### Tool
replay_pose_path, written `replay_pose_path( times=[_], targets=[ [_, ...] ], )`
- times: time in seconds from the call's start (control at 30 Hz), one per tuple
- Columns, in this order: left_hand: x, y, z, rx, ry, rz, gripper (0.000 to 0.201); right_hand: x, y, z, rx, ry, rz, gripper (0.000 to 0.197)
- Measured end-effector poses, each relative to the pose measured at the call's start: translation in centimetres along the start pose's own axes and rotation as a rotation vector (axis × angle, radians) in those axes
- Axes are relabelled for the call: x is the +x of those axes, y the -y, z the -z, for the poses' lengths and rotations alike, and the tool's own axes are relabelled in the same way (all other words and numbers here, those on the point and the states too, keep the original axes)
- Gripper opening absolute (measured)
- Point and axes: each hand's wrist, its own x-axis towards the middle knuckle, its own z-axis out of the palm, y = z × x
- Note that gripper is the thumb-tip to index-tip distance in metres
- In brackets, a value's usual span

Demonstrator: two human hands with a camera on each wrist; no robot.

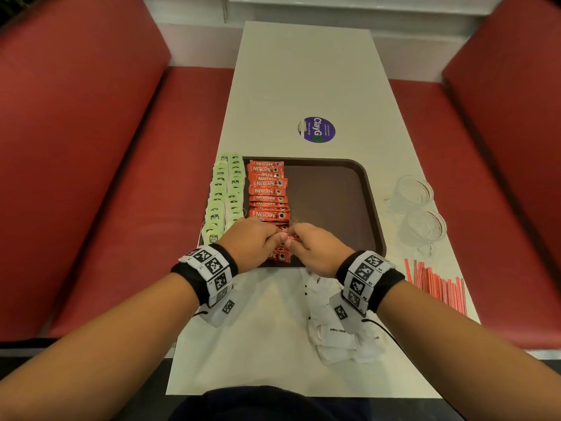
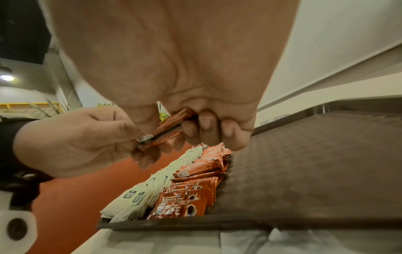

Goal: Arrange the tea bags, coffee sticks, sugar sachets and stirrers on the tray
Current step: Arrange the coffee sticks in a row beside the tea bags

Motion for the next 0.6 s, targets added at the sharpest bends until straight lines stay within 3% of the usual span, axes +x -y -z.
replay_pose_path(
  times=[0.17, 0.37, 0.47, 0.6],
  targets=[
    [-0.3, 0.9, 0.0, -0.022, -0.095, 0.029, 0.019, 0.0, -0.5, 0.1, 0.021, -0.012, -0.002, 0.019],
    [-0.4, 1.4, -0.1, 0.088, -0.045, -0.042, 0.027, -0.4, -0.4, 0.3, 0.008, -0.034, 0.012, 0.018],
    [-0.6, 2.1, -0.3, 0.099, -0.035, 0.009, 0.027, -0.6, -0.6, 0.4, 0.002, -0.034, -0.044, 0.02],
    [-0.6, 2.4, -0.9, 0.142, 0.074, 0.092, 0.016, -1.6, -1.8, 0.9, -0.079, 0.046, -0.136, 0.021]
  ],
)
